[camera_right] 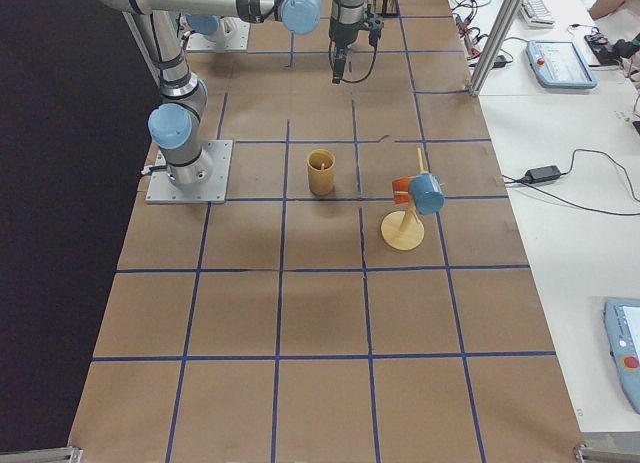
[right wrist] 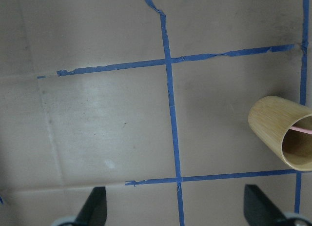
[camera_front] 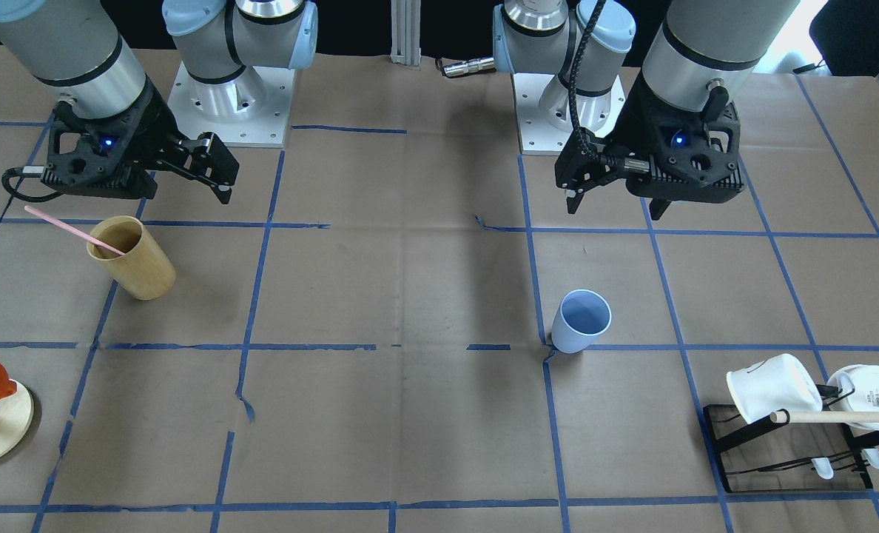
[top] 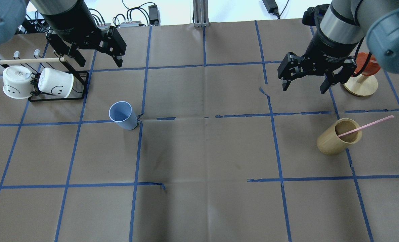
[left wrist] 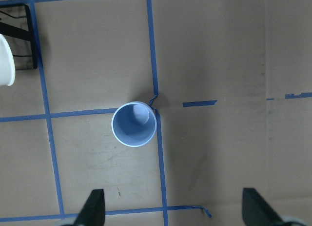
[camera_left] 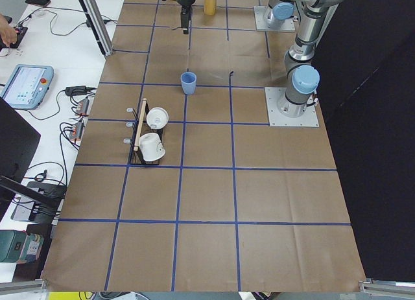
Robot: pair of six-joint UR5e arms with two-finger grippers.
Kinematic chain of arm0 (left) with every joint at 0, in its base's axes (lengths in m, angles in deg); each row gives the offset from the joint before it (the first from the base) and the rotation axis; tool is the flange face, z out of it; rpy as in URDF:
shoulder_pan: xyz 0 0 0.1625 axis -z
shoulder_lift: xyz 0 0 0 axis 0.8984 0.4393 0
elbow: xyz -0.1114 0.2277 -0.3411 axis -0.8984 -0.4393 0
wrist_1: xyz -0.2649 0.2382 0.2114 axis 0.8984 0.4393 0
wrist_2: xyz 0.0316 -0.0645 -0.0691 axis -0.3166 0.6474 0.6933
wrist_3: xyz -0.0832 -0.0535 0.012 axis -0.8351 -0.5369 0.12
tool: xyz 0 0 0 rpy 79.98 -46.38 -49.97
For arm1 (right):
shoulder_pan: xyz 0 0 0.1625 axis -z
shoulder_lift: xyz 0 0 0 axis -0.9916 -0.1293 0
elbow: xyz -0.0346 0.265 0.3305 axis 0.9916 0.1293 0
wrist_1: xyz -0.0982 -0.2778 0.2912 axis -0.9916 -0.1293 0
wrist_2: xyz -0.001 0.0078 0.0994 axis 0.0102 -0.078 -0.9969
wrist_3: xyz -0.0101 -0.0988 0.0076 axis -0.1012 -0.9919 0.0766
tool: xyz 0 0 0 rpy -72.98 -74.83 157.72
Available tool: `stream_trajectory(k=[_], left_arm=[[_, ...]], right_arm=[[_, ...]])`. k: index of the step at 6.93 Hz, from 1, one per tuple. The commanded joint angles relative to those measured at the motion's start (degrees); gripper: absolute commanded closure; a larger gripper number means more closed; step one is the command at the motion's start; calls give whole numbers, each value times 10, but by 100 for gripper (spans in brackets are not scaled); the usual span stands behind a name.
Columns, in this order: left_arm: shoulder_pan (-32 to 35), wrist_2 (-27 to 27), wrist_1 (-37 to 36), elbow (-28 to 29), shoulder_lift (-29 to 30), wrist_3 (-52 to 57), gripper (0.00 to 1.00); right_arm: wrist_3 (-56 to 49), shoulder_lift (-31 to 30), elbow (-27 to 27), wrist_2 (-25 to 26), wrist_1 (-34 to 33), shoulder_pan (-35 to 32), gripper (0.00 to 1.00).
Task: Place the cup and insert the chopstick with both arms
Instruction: 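Move left gripper toward the light blue cup while right gripper nears bamboo cup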
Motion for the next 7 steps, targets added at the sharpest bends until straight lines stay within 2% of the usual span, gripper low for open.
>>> stream_trajectory(k=[1,3,4,5,7], left_arm=[[-2,-2,-1,-16,-4,3,0],[-1,0,-4,-52,13,4,0],[-3,-1,-43,-90,21,4,0],[-2,-2,-122,-123,36,4,0],[-27,-3,-169,-163,41,51,0]], right_arm=[[-3,-2,-3,0,1,14,0],[-92,-3,-10,3,4,52,0],[-134,-3,-14,8,4,54,0],[-248,-1,-20,10,5,74,1],[-364,-4,-45,12,6,99,0]])
